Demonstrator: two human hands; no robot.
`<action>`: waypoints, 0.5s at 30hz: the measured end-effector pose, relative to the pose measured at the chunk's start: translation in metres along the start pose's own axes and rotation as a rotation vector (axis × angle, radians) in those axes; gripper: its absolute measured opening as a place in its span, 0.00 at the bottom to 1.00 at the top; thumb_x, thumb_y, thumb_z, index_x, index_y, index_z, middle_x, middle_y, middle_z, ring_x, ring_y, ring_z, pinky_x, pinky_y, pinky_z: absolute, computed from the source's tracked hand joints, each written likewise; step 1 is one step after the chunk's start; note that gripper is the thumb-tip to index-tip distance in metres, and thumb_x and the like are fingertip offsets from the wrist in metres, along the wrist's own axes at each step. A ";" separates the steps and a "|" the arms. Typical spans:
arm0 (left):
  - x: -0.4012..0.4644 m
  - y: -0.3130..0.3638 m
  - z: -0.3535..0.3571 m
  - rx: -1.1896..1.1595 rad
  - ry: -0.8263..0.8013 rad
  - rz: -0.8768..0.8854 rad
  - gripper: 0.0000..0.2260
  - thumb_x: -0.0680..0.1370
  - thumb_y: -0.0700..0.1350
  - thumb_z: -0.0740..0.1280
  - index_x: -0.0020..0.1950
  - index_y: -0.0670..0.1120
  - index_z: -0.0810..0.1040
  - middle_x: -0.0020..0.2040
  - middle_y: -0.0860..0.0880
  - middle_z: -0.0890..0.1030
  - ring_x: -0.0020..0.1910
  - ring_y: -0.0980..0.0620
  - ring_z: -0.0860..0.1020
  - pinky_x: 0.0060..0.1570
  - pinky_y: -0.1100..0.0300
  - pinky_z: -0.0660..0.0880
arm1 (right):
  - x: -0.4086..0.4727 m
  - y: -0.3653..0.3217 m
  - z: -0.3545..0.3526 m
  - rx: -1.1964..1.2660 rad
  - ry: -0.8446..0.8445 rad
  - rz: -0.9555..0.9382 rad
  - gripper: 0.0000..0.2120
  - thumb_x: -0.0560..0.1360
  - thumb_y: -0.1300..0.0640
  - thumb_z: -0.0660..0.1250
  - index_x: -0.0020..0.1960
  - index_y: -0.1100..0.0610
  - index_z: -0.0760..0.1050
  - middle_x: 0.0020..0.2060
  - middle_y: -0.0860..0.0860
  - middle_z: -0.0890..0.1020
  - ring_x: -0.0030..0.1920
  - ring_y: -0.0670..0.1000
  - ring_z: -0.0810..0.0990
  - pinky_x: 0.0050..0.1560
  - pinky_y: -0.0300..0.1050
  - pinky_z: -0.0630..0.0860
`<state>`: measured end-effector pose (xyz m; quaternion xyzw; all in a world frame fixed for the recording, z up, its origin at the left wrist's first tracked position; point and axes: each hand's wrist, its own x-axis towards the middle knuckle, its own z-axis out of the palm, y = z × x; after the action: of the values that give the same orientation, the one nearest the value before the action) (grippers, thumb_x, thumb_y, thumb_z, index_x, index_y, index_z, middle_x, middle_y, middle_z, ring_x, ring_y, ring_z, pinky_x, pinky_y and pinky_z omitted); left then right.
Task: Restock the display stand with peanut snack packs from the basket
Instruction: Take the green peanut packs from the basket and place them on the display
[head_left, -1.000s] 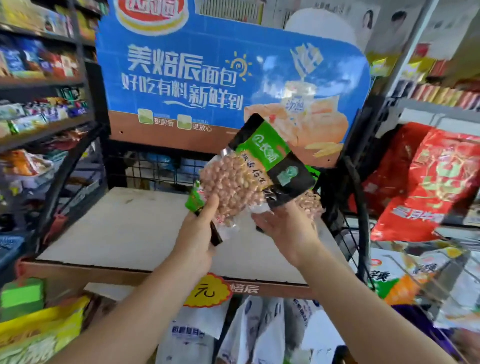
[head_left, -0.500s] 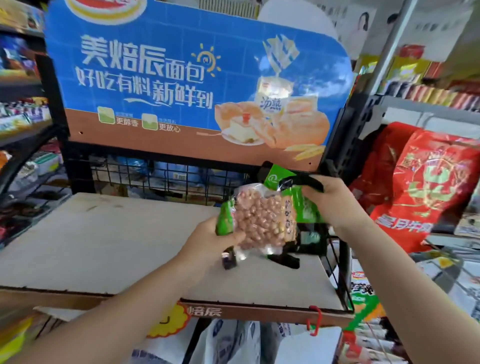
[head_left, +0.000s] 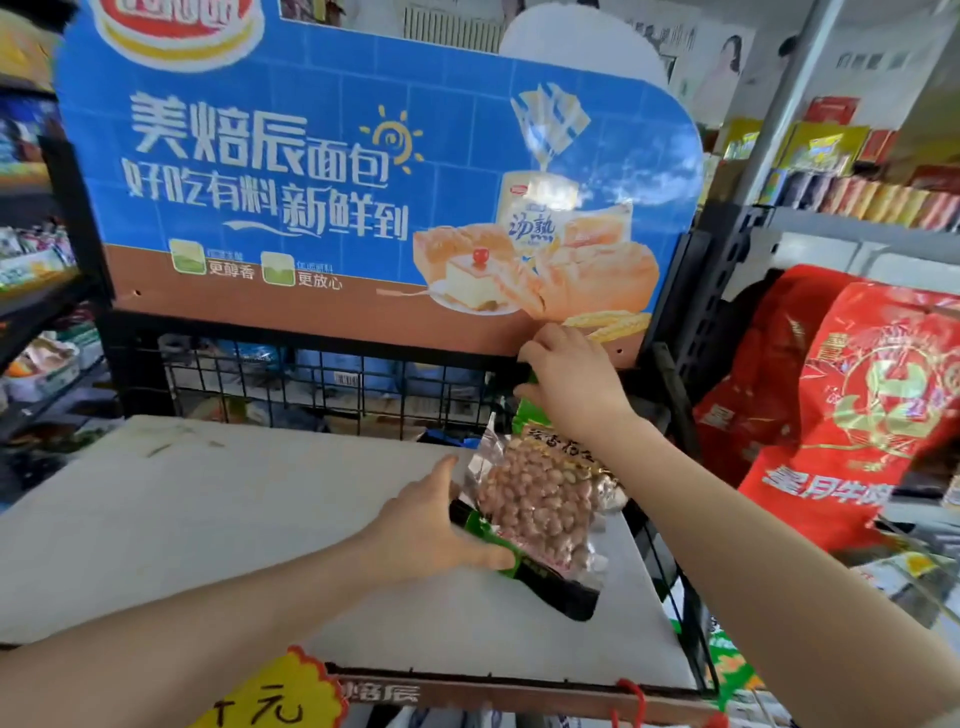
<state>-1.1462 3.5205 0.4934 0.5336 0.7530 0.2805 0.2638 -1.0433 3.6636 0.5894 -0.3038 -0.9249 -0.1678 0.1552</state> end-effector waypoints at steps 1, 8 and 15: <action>0.002 0.002 0.005 -0.036 0.024 0.020 0.53 0.58 0.65 0.75 0.74 0.55 0.49 0.67 0.52 0.70 0.66 0.51 0.69 0.65 0.54 0.68 | -0.003 0.003 0.003 0.041 0.015 0.060 0.17 0.76 0.50 0.63 0.62 0.57 0.71 0.61 0.56 0.71 0.62 0.59 0.69 0.59 0.52 0.67; 0.012 0.009 0.026 0.282 0.146 0.061 0.56 0.57 0.68 0.73 0.74 0.51 0.46 0.69 0.47 0.63 0.67 0.46 0.63 0.65 0.50 0.63 | -0.015 0.024 0.013 0.372 -0.154 0.315 0.36 0.72 0.35 0.60 0.68 0.60 0.60 0.62 0.60 0.73 0.57 0.62 0.76 0.53 0.58 0.76; 0.007 0.008 0.033 0.285 0.242 0.076 0.59 0.57 0.67 0.74 0.75 0.46 0.43 0.68 0.45 0.64 0.66 0.45 0.65 0.64 0.50 0.65 | 0.000 0.022 -0.009 0.495 -0.085 0.058 0.13 0.75 0.49 0.66 0.37 0.47 0.63 0.30 0.42 0.67 0.41 0.52 0.69 0.43 0.44 0.60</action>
<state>-1.1202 3.5344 0.4747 0.5559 0.7906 0.2429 0.0825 -1.0282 3.6765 0.6026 -0.2898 -0.9344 0.0814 0.1906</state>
